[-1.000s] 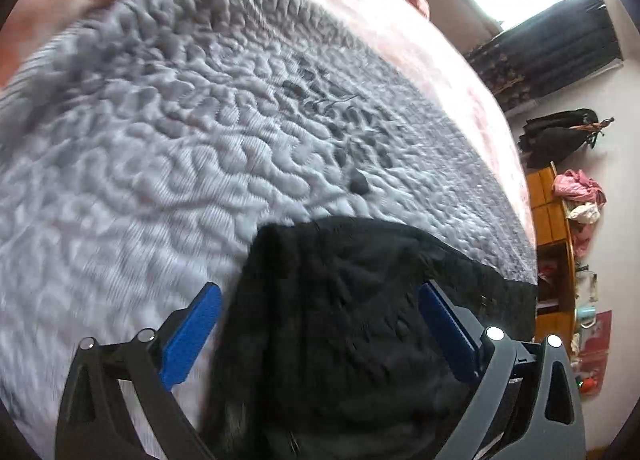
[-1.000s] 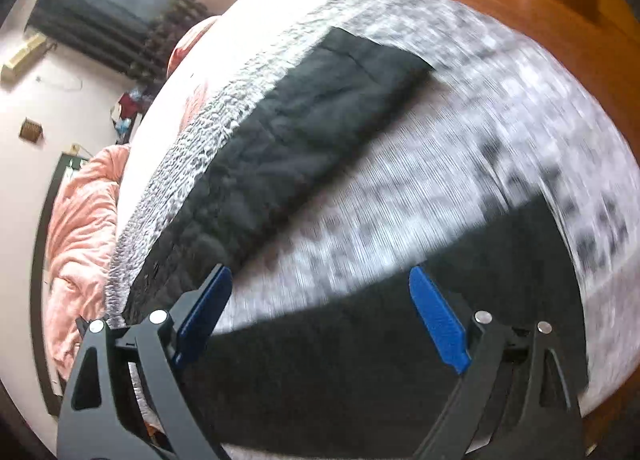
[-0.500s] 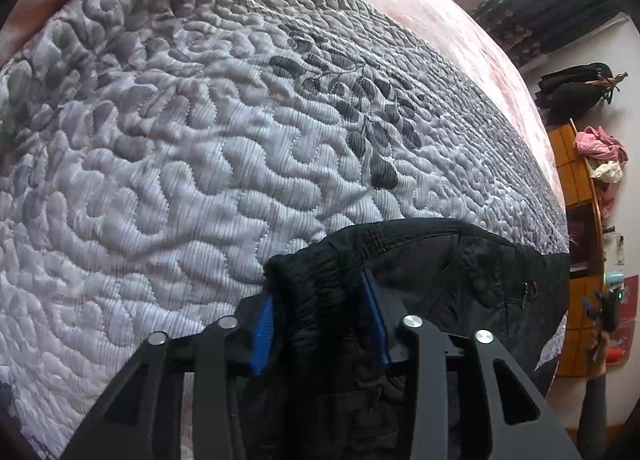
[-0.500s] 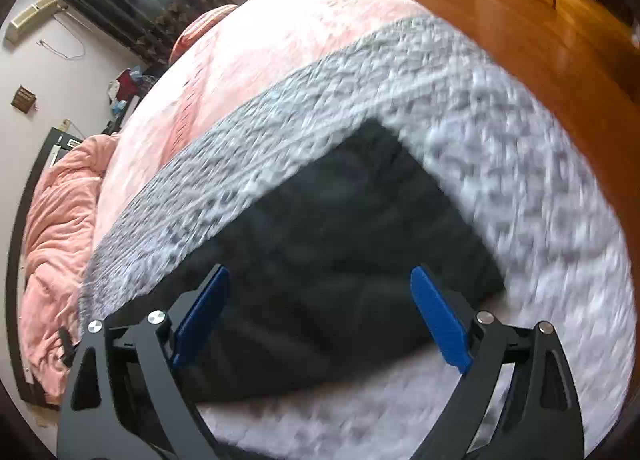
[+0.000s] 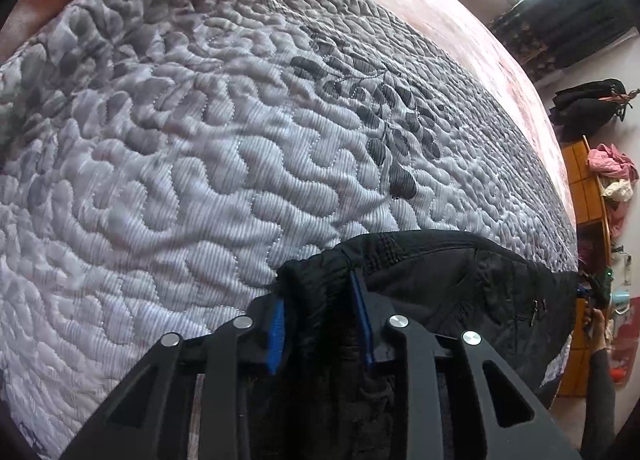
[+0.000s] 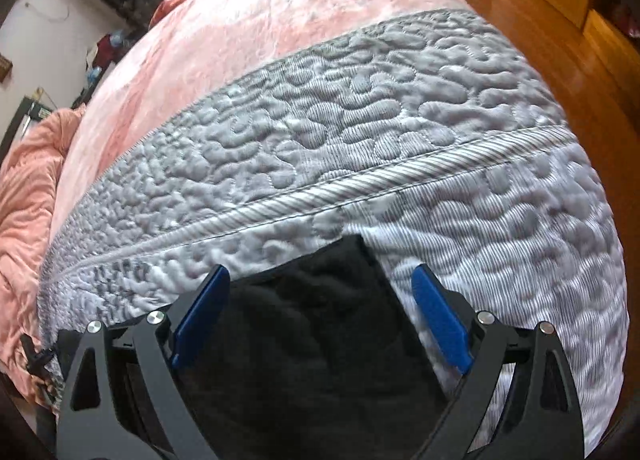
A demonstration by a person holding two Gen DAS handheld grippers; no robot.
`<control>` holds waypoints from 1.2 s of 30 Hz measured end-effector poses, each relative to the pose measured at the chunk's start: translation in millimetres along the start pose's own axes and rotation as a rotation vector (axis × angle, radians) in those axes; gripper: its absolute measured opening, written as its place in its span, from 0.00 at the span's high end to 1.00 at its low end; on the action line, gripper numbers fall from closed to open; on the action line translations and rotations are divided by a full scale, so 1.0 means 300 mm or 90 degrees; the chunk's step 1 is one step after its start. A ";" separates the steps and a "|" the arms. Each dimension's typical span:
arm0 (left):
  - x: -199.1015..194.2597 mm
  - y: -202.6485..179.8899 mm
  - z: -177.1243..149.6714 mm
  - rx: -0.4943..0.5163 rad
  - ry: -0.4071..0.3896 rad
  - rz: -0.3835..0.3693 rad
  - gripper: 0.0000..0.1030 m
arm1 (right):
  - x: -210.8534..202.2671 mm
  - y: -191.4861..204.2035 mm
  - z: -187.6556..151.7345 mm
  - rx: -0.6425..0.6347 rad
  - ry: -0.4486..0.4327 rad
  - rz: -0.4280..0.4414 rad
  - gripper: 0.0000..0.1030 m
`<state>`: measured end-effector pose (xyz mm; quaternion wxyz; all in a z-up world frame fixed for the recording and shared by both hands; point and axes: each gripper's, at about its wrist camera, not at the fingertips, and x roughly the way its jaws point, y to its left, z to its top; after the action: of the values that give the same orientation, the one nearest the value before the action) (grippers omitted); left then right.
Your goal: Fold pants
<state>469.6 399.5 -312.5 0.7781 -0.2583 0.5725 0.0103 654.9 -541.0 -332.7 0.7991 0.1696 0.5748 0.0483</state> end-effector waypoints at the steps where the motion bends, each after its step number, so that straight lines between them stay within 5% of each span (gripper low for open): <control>1: -0.002 -0.003 -0.003 -0.002 -0.004 0.003 0.72 | 0.011 -0.002 -0.001 -0.008 0.007 0.003 0.21; 2: -0.003 -0.009 -0.006 0.000 -0.010 0.007 0.73 | 0.010 0.001 -0.004 -0.017 0.009 0.004 0.40; 5: -0.014 -0.032 -0.018 0.011 -0.030 0.031 0.76 | -0.041 -0.003 -0.021 -0.029 -0.002 0.017 0.78; 8: -0.037 -0.037 -0.032 -0.003 -0.053 0.031 0.79 | -0.130 -0.008 -0.050 -0.019 -0.026 0.040 0.86; 23: -0.398 -0.125 -0.148 0.005 -0.163 -0.055 0.88 | -0.714 0.106 -0.263 -0.037 -0.175 0.028 0.93; 28: -0.543 -0.143 -0.256 0.027 -0.202 -0.082 0.88 | -0.943 -0.005 -0.432 0.028 -0.229 0.043 1.00; 32: -0.605 -0.179 -0.363 0.078 -0.212 -0.079 0.88 | -0.966 -0.061 -0.571 0.043 -0.196 0.077 1.00; 35: -0.580 -0.165 -0.357 0.076 -0.191 -0.062 0.88 | -0.903 -0.065 -0.600 0.053 -0.155 0.076 0.92; 36: -0.571 -0.159 -0.346 0.069 -0.186 -0.061 0.89 | -0.868 -0.064 -0.593 0.067 -0.137 0.081 0.75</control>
<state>333.5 363.2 -162.3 0.8657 -0.2384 0.4398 -0.0202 399.1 -591.5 -154.2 0.8416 0.2516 0.4753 0.0504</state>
